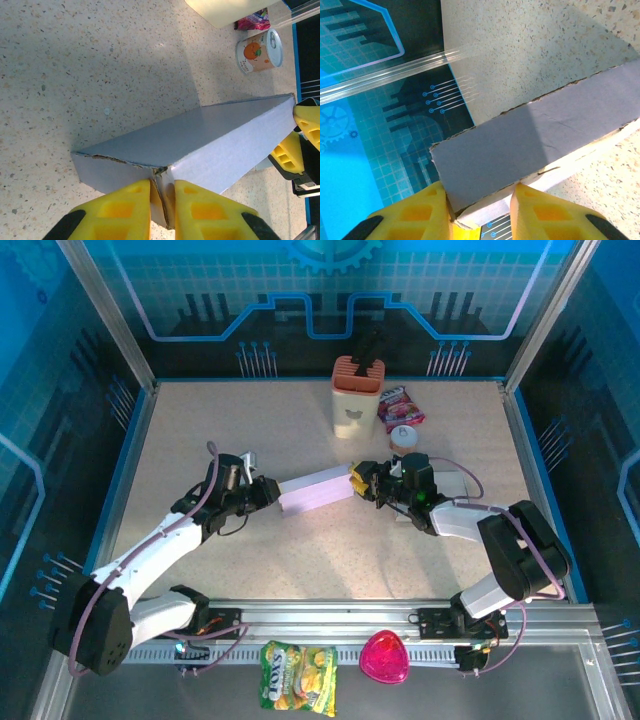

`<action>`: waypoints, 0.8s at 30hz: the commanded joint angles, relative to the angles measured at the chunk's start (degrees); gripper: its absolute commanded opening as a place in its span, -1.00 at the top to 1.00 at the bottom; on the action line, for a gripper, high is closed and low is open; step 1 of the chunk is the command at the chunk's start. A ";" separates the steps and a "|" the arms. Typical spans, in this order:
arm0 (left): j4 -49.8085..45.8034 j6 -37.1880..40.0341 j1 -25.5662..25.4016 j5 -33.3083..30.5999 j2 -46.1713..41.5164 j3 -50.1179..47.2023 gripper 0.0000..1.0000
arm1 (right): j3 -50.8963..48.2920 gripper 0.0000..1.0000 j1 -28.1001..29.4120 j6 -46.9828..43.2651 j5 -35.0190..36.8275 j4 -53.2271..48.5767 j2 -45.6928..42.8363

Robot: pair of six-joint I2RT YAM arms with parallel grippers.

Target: Fold the paper box

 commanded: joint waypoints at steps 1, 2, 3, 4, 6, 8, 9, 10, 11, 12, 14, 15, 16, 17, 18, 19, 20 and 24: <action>-7.00 2.06 0.26 -0.92 1.30 -2.10 0.74 | -2.34 0.41 -0.15 -1.39 0.86 -9.15 1.22; -7.05 2.14 0.23 -0.88 1.24 -2.00 0.75 | -2.34 0.43 -0.15 -1.59 0.93 -9.40 0.95; -7.14 2.22 0.10 -0.90 1.15 -1.84 0.76 | -2.30 0.44 -0.24 -1.85 0.95 -9.73 0.58; -7.33 2.35 -0.09 -1.01 1.07 -1.62 0.76 | -2.20 0.44 -0.24 -2.12 0.95 -10.21 0.16; -7.84 2.82 -0.60 -1.30 0.82 -1.04 0.76 | -1.83 0.43 -0.41 -2.91 0.78 -11.48 -0.78; -8.88 3.61 -1.68 -2.29 0.45 -0.18 0.76 | -1.43 0.37 -0.65 -3.98 0.30 -12.58 -1.79; -9.55 4.06 -2.59 -3.41 0.06 0.36 0.76 | -1.16 0.34 -0.81 -4.64 0.01 -13.22 -2.43; -10.31 4.55 -3.70 -4.90 -0.43 0.83 0.75 | -1.07 0.32 -0.99 -5.38 -0.23 -14.04 -3.25; -10.91 4.87 -4.62 -6.17 -0.86 1.29 0.74 | -0.94 0.29 -1.11 -6.00 -0.59 -14.66 -3.88; -11.57 5.29 -5.74 -7.64 -1.42 1.62 0.74 | -0.66 0.27 -1.37 -6.96 -1.40 -15.61 -4.58; -12.87 5.50 -8.16 -10.75 -2.35 1.92 0.73 | -0.78 0.21 -2.06 -8.81 -3.00 -17.27 -6.13; -13.36 5.45 -9.66 -12.66 -3.04 1.75 0.71 | -1.20 0.18 -2.37 -9.80 -3.87 -17.72 -7.27; -13.74 5.18 -11.14 -14.29 -3.92 1.39 0.67 | -1.47 0.13 -2.69 -11.26 -4.92 -19.09 -8.35; -13.93 4.78 -12.41 -15.86 -4.58 0.87 0.62 | -1.49 0.09 -3.01 -12.88 -6.02 -21.16 -9.60; -13.79 4.33 -13.93 -17.35 -5.36 0.29 0.55 | -1.72 0.03 -3.40 -14.71 -7.15 -24.05 -11.02; -13.86 3.67 -15.23 -18.26 -5.93 -0.29 0.50 | -2.13 -0.02 -3.74 -16.62 -8.15 -26.39 -12.74; -13.78 3.08 -16.17 -18.86 -6.38 -0.82 0.43 | -2.54 -0.07 -3.88 -18.28 -8.57 -28.91 -14.46; -12.75 0.26 -18.51 -18.72 -7.18 -3.74 0.23 | -3.60 -0.29 -4.82 -26.98 -6.71 -43.85 -24.24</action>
